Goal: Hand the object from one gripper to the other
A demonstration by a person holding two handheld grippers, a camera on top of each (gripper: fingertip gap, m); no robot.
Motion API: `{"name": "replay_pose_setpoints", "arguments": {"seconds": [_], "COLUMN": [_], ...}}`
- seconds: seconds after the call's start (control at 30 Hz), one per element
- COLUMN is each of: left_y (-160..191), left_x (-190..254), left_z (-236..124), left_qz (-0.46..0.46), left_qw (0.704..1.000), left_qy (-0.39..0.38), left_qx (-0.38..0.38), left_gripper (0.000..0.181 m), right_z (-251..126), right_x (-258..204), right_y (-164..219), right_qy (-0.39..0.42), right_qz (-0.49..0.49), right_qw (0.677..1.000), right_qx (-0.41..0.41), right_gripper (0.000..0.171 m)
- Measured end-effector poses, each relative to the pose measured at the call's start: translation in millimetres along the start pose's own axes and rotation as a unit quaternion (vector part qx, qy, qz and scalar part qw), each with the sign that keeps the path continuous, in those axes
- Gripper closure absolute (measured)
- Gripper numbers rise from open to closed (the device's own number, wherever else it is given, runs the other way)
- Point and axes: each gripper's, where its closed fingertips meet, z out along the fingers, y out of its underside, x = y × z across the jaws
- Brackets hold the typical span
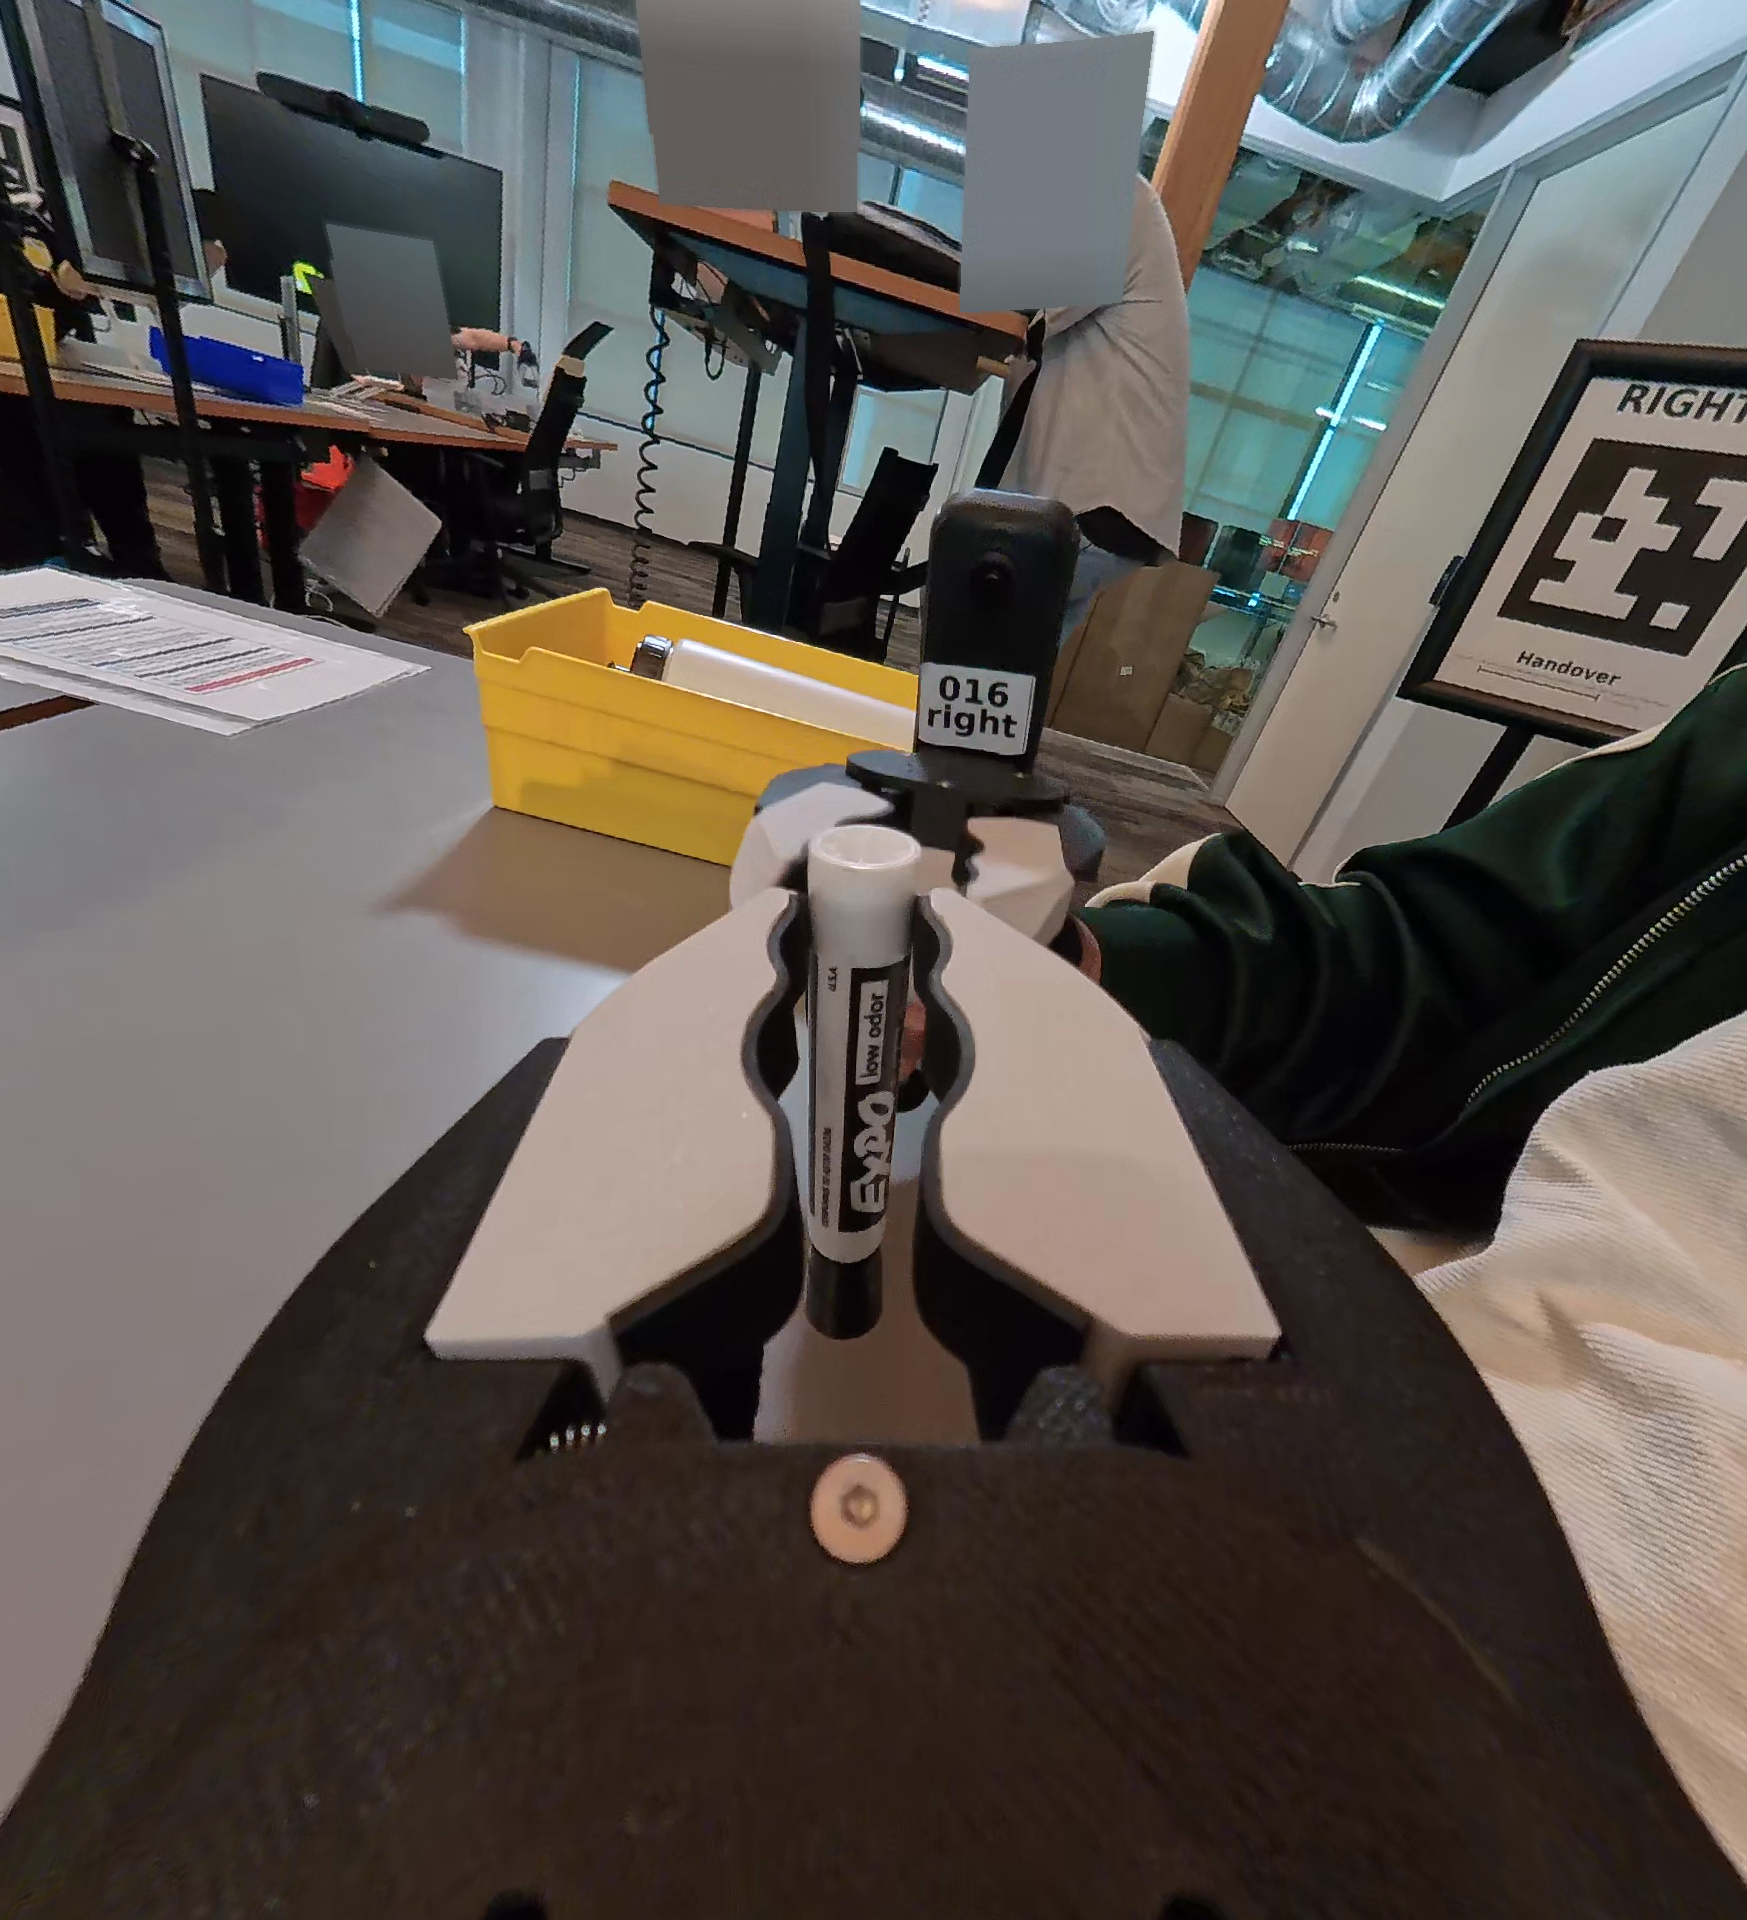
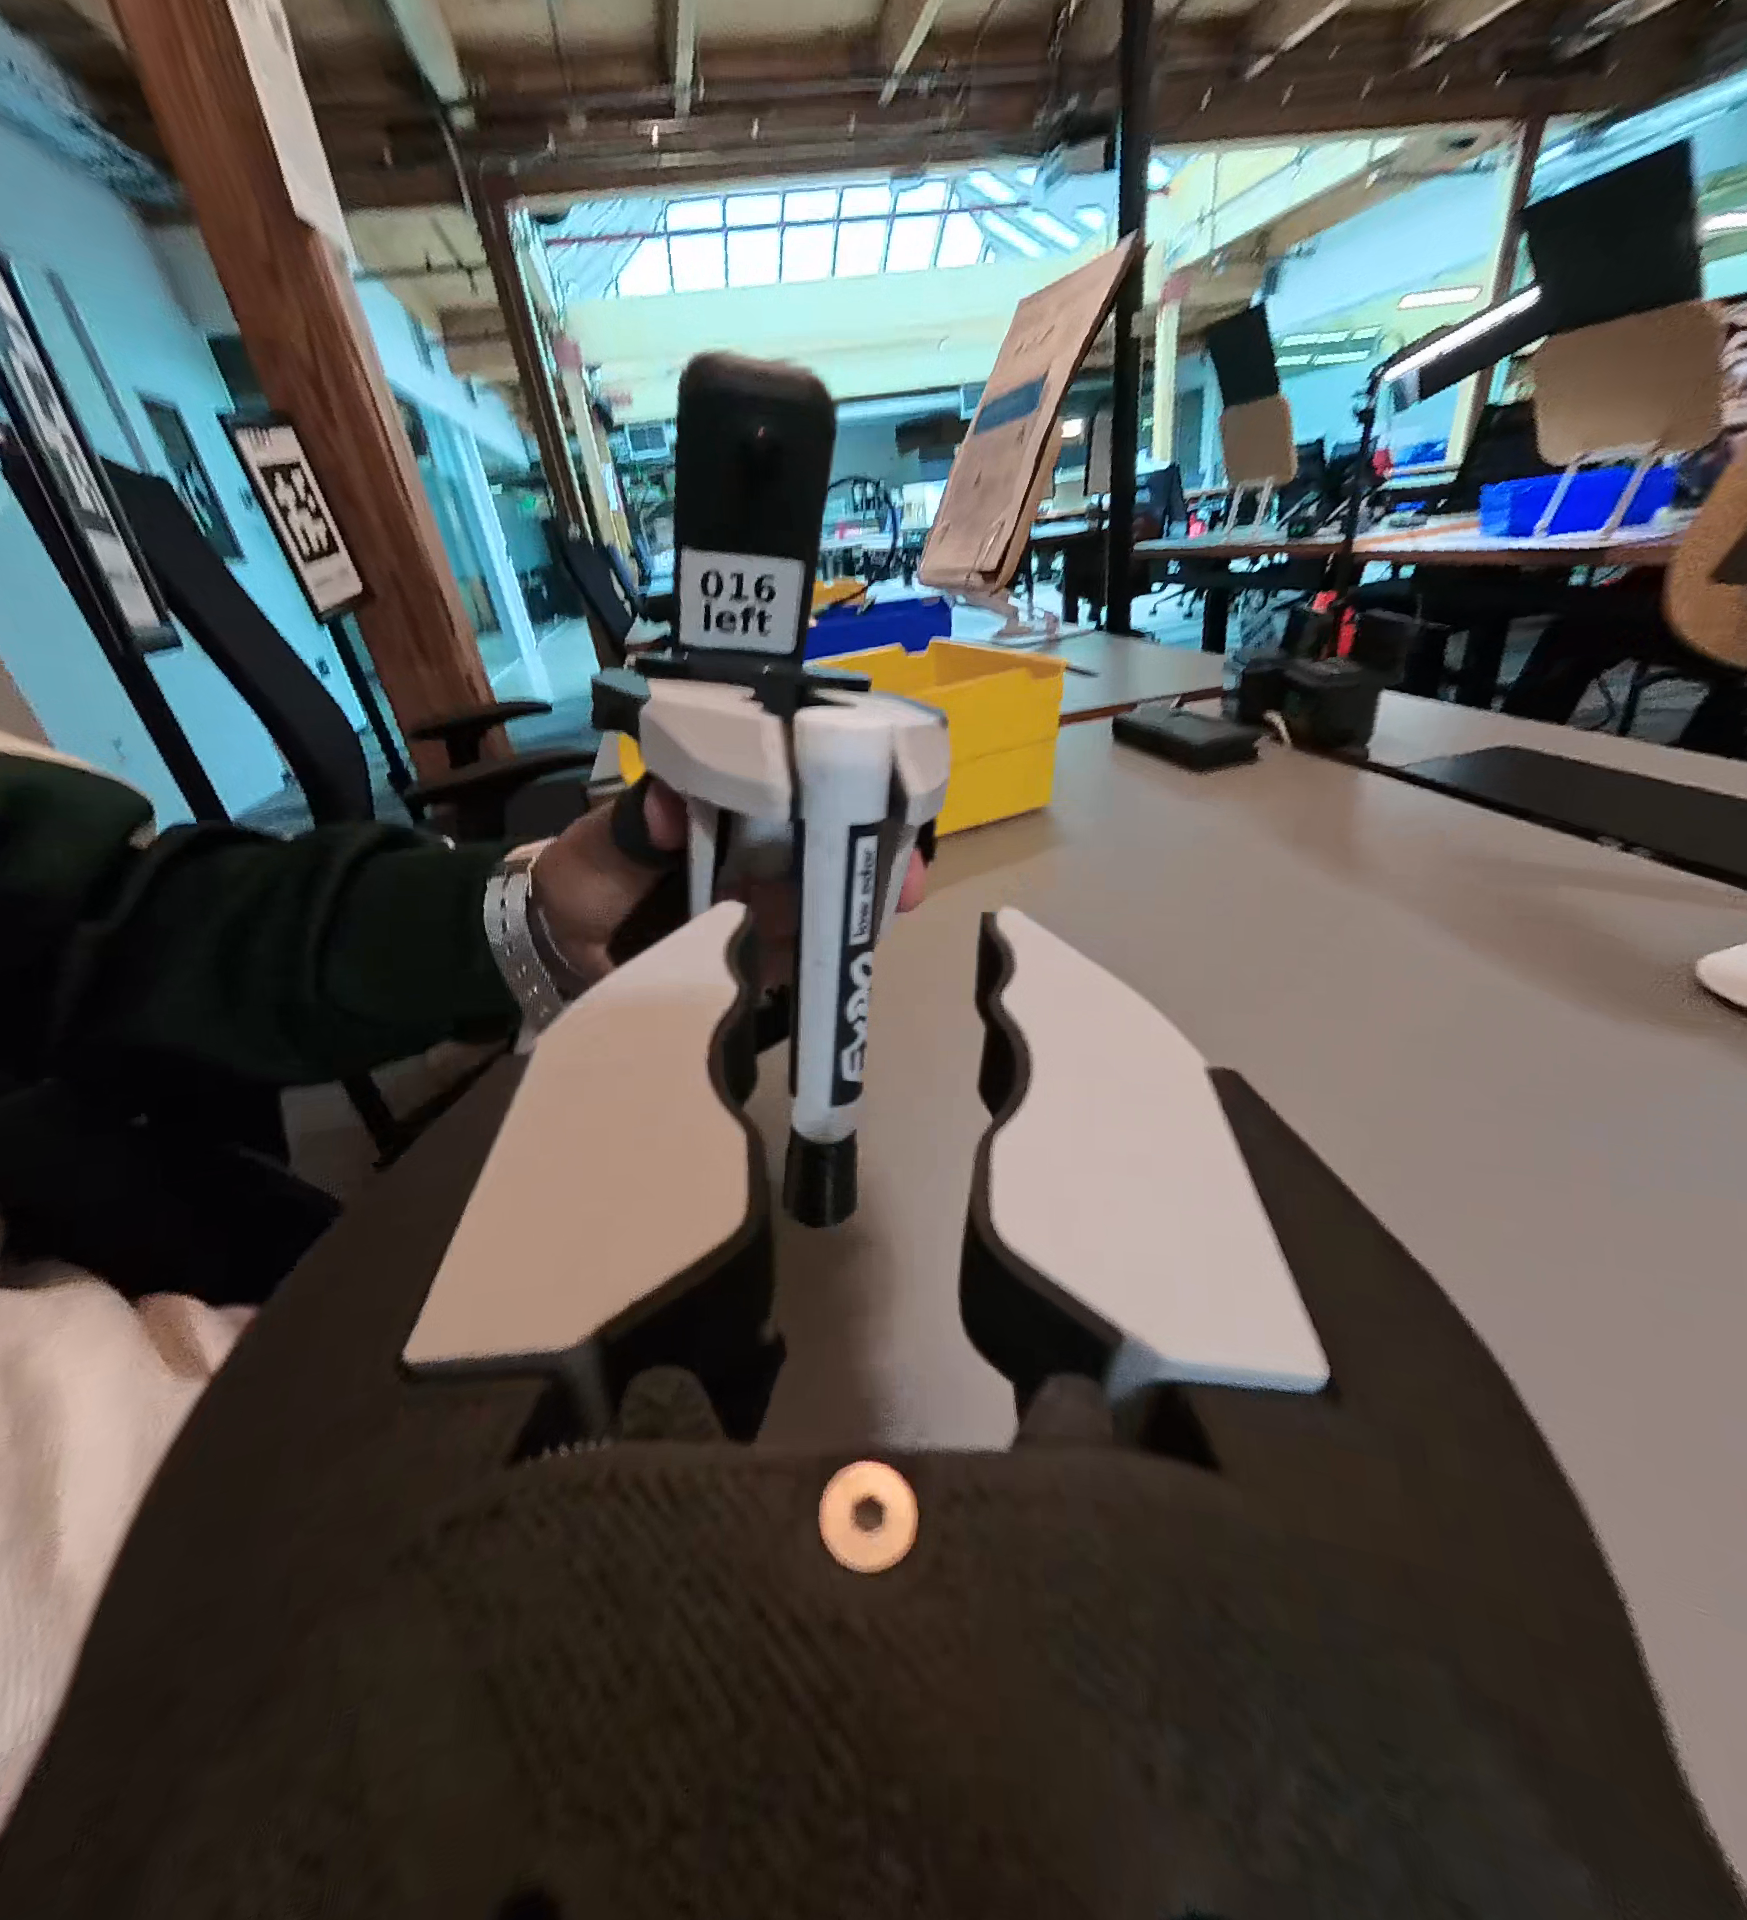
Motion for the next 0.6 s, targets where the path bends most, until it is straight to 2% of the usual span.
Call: {"name": "replay_pose_setpoints", "arguments": {"seconds": [0.4, 0.6], "left_y": [3.8, 6.4], "left_x": [6.7, 7.8], "left_z": [9.7, 12.7], "left_qz": [-0.002, -0.004], "left_qw": [1.000, 1.000], "left_qy": [0.010, 0.011], "left_qx": [-0.001, -0.004], "left_gripper": [0.163, 0.161], "right_z": [11.6, 11.9], "right_x": [-8.7, -11.4], "right_y": [11.0, 12.1], "right_qy": [-0.007, -0.018], "right_qz": [0.001, 0.006], "right_qw": [1.000, 1.000], "right_qx": [-0.020, -0.021], "right_gripper": [0.140, 0.152]}}
